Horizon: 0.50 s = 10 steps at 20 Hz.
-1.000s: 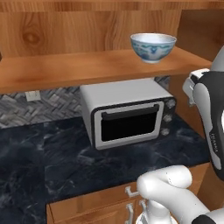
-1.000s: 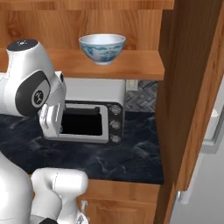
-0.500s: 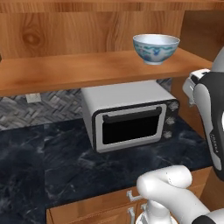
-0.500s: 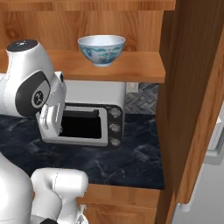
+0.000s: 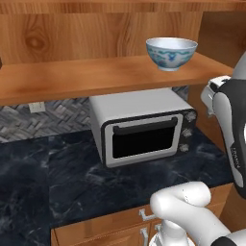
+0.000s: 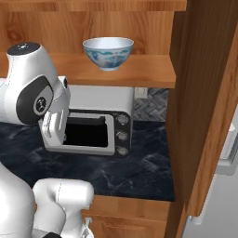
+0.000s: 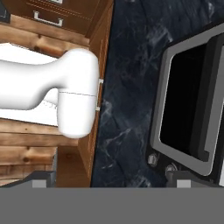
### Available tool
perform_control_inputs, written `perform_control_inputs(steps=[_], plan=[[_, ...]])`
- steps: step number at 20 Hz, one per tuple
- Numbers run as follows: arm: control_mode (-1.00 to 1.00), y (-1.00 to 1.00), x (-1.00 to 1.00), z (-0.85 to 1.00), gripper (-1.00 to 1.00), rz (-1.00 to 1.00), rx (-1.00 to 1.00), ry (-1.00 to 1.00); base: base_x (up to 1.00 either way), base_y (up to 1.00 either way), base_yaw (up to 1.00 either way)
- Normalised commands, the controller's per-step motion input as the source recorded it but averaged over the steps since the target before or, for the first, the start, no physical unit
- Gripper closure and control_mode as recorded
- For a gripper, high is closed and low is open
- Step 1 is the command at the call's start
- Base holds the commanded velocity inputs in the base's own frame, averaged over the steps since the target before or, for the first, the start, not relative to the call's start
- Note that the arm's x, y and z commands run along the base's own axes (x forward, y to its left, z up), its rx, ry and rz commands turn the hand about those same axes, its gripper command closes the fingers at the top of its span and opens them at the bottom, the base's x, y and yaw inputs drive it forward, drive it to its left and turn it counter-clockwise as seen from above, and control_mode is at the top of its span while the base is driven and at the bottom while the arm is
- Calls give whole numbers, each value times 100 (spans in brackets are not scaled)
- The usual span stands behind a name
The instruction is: Pick up the bowls from the cabinet and place each bowl in front of a stool on the dining counter.
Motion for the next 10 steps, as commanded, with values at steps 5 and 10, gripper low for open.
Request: perform_control_inputs(steps=[5,10], plan=[[-100,-2,0,0,-100,0,2,-3,0,0,0],[-100,-25,0,5,-100,0,25,-17,0,0,0]])
